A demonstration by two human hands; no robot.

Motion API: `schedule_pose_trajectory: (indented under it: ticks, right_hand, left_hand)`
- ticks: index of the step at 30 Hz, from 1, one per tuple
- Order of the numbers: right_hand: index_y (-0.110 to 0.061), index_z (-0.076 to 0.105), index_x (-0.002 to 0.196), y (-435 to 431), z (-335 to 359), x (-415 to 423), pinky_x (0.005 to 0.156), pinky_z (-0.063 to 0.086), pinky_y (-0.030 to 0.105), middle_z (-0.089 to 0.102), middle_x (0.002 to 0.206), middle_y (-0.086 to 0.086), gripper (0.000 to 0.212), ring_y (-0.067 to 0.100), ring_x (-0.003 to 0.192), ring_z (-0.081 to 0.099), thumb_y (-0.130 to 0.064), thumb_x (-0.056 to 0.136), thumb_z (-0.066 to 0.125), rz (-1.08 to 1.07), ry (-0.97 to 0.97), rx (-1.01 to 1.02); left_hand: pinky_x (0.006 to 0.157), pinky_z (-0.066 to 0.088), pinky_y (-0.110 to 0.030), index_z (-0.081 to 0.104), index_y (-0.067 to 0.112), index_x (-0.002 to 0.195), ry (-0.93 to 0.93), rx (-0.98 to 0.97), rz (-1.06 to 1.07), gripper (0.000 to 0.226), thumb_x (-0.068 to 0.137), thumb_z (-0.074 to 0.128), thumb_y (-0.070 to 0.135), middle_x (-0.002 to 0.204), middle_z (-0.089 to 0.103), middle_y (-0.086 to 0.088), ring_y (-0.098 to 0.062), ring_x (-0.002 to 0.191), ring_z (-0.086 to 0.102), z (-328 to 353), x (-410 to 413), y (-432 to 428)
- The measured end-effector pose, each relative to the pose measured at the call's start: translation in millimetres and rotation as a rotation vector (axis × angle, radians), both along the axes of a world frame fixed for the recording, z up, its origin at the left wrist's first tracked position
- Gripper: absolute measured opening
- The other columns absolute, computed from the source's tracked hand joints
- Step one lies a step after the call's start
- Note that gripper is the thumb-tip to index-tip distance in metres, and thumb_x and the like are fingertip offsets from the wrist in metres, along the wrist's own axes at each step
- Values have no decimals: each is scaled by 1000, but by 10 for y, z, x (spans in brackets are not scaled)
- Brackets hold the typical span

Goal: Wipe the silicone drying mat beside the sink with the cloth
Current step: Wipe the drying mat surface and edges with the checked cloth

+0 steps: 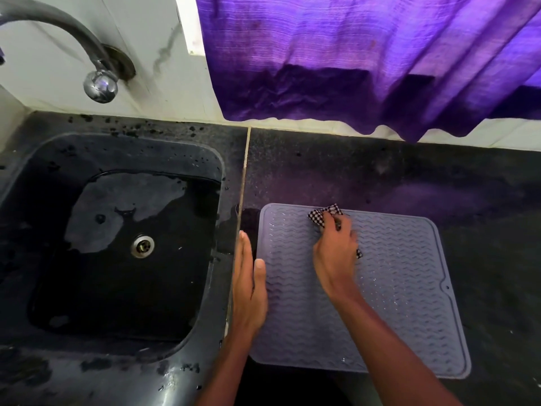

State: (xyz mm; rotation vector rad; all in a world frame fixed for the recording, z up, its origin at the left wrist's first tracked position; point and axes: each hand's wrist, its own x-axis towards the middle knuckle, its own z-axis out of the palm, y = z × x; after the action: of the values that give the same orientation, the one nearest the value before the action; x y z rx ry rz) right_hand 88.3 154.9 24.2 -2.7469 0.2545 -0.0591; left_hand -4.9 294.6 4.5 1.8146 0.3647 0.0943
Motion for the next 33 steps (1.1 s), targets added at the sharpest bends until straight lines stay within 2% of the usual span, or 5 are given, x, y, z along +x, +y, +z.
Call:
schedule_pose_trajectory:
  ticks: [4,12,19,24,33]
  right_hand:
    - [-10,48,140,416,30,-61,98,43,43,45,134,15,51,35,113,52,-3,89,55,18,10,149]
    - [-15,59,131,1050,196,-11,98,40,26,61,119,5,34,18,110,54,-13,98,50,47,-16,570]
    - [-16,53,136,146,645,193,75,32,-7,56,122,-7,39,2,102,49,-9,98,52,-54,-163,478]
    - [-11,55,136,-54,202,161,89,34,14,61,122,10,42,11,104,52,-6,95,53,-17,-131,276]
    - [-7,57,131,918,-6,-117,90,52,43,61,124,9,44,28,100,62,2,88,53,52,-115,380]
  left_hand:
    - [124,21,-50,15,47,151,-33,-65,65,52,101,26,55,167,18,11,-6,153,19,-2,13,76]
    - [126,19,-42,21,30,154,-68,-52,110,57,101,25,50,165,24,10,-3,152,20,99,-23,163]
    - [121,28,-31,24,32,155,-68,-114,132,60,100,28,54,161,33,12,-2,146,33,121,-59,184]
    - [118,31,-22,26,28,156,-77,-119,118,62,99,30,53,157,36,17,-1,144,36,119,-31,156]
    - [121,28,-53,27,29,154,-122,-63,152,54,103,29,47,161,35,7,-11,149,32,15,-87,259]
